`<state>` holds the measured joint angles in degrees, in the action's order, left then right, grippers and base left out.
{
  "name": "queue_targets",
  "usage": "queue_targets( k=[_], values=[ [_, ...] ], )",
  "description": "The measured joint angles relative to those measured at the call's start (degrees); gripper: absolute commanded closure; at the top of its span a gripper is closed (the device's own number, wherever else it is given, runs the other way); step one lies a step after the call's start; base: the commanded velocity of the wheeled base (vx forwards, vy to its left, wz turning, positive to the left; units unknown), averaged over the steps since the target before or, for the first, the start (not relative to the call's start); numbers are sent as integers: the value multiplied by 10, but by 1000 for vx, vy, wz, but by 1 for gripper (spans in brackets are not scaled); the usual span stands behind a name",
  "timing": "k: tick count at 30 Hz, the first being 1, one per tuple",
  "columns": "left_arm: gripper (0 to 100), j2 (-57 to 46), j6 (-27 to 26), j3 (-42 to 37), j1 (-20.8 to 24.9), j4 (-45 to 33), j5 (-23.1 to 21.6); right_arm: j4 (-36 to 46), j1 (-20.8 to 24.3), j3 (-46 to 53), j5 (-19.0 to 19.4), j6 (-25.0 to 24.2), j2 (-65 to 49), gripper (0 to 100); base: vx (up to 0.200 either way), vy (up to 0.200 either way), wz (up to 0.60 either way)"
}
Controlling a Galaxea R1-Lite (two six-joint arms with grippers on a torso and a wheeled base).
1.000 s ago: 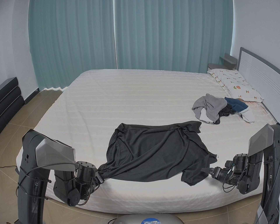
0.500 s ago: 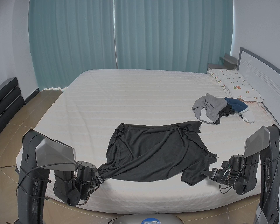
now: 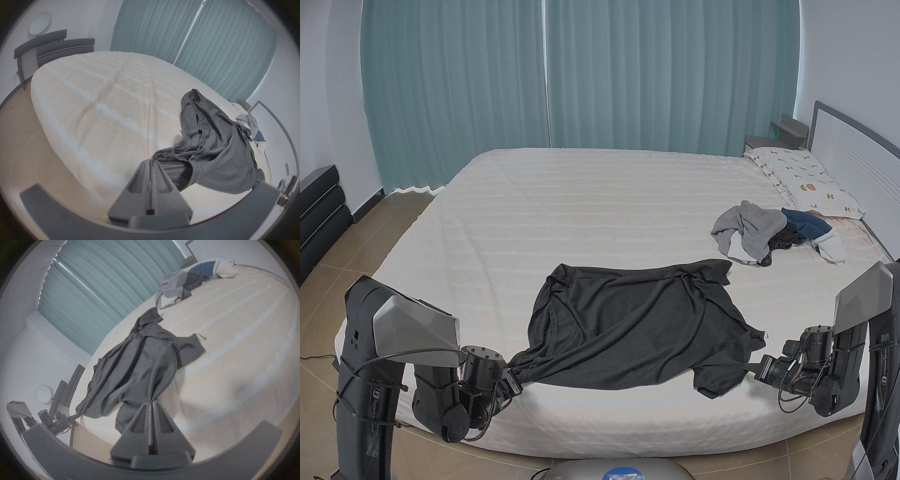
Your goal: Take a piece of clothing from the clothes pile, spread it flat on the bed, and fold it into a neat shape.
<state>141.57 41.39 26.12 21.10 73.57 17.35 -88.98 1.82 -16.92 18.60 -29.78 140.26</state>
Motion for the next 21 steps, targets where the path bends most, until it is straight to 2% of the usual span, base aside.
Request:
queue_targets(
  k=[6, 14, 21],
  values=[
    [100, -50, -32, -34, 0, -6, 0, 2, -10, 69, -1, 23, -74, 100, 0, 0, 0],
    [100, -121, -58, -151, 0, -4, 0, 13, -70, 150, 3, 90, -134, 100, 0, 0, 0],
    [100, -141, -51, -227, 2, 19, -10, 118, -103, 158, 8, 143, -151, 100, 0, 0, 0]
  ],
)
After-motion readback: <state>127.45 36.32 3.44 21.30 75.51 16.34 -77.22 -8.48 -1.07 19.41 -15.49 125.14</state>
